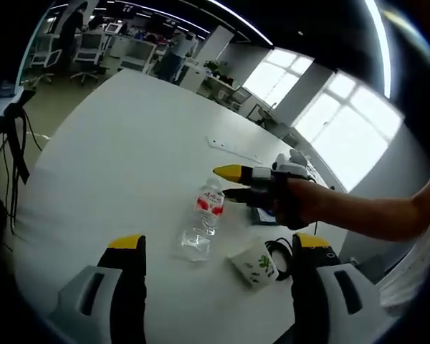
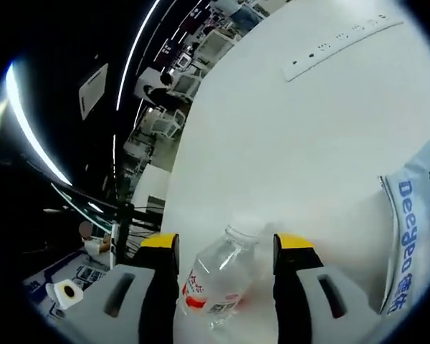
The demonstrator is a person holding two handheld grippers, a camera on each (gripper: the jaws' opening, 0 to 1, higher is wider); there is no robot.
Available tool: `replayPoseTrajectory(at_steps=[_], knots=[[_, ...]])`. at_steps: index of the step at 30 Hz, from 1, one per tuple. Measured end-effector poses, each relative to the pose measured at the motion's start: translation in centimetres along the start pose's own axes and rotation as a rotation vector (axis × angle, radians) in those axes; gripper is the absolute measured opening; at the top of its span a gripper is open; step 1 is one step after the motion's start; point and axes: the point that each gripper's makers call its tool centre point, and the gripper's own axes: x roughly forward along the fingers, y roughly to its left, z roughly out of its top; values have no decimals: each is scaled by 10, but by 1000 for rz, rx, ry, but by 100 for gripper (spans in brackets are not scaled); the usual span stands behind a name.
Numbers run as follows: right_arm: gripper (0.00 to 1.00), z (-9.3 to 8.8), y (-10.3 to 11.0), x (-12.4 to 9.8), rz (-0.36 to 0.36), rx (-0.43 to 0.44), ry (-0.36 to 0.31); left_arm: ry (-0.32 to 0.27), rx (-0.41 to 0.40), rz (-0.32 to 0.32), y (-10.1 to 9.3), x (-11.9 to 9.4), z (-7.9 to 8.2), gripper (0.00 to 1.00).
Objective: Arrange the tabletop items into an orderly group along one side of the table until the central work area is clear of visible clutter.
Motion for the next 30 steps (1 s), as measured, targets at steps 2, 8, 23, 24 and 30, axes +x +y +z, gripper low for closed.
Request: replayPoseTrajectory(at_steps=[2,8,23,24,30], knots=[[48,-2,-2,3,-5,0,6,1,-1,-2,1,0,-1,86],[44,2,1,6,31,31,-13,-2,-11,-4,3,2,-4,85],[23,-3,-11,12,16,92,-27,1,-24,-9,8,8,-7,85],[23,0,-12,14,23,96,-39,2,-22,-9,8,9,-7,85],[20,2,-11,14,29,121,-62,16,-17,-9,11,16,-9,84]])
